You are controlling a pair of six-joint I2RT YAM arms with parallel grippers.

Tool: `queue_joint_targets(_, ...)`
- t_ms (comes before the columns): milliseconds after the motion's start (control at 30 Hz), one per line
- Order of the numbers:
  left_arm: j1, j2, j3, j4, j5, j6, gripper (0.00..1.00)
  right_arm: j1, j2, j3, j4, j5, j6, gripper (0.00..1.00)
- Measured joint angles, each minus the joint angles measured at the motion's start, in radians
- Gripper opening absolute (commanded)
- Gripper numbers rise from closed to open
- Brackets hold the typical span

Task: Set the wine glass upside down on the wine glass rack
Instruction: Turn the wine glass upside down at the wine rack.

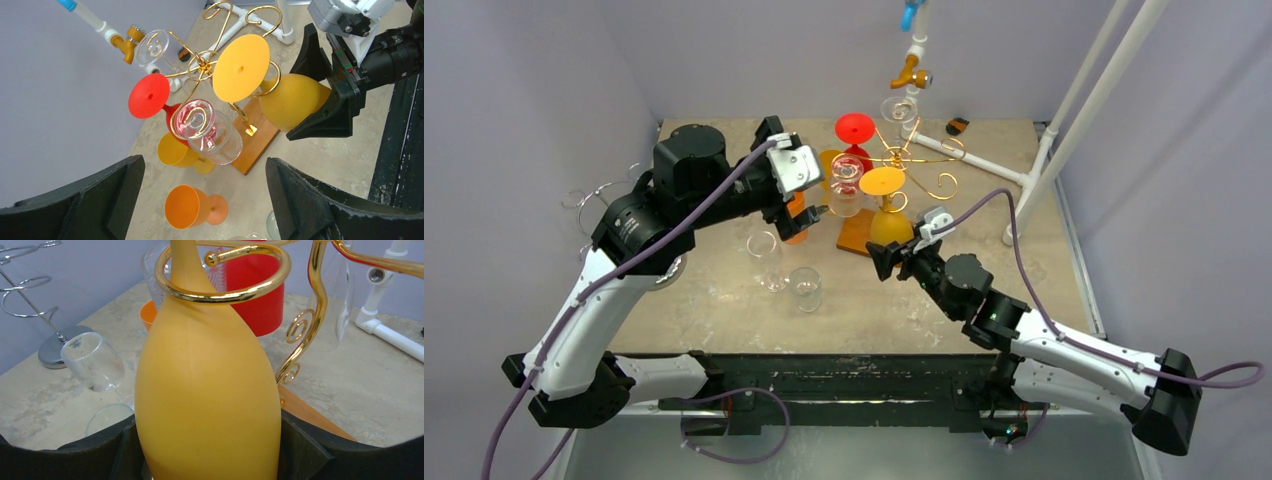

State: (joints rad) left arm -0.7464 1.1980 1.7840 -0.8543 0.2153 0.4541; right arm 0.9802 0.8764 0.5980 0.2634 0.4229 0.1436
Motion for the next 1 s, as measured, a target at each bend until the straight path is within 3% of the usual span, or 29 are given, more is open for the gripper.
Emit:
queue_joint_targets(433,0.000,-0.003,-0.015,0.002,-0.010,0.001,1.00,-0.001,-0.075,-0.092,0.059,0.005,-0.013,0.55)
queue_joint_targets(633,0.000,-0.017,-0.023,0.008,-0.011,0.001,1.00,-0.001,-0.078,-0.113,0.073,0.022,0.018,0.81)
queue_joint_targets(767,0.000,-0.022,-0.036,0.009,-0.011,0.002,1.00,-0.001,-0.075,-0.113,0.040,0.063,0.074,0.89)
queue_joint_targets(833,0.000,-0.022,-0.042,0.009,-0.013,0.002,1.00,-0.001,-0.078,-0.113,0.016,0.071,0.090,0.98)
queue_joint_targets(1000,0.000,-0.019,-0.047,0.009,-0.016,0.002,1.00,-0.001,-0.127,-0.113,-0.048,0.084,0.110,0.99)
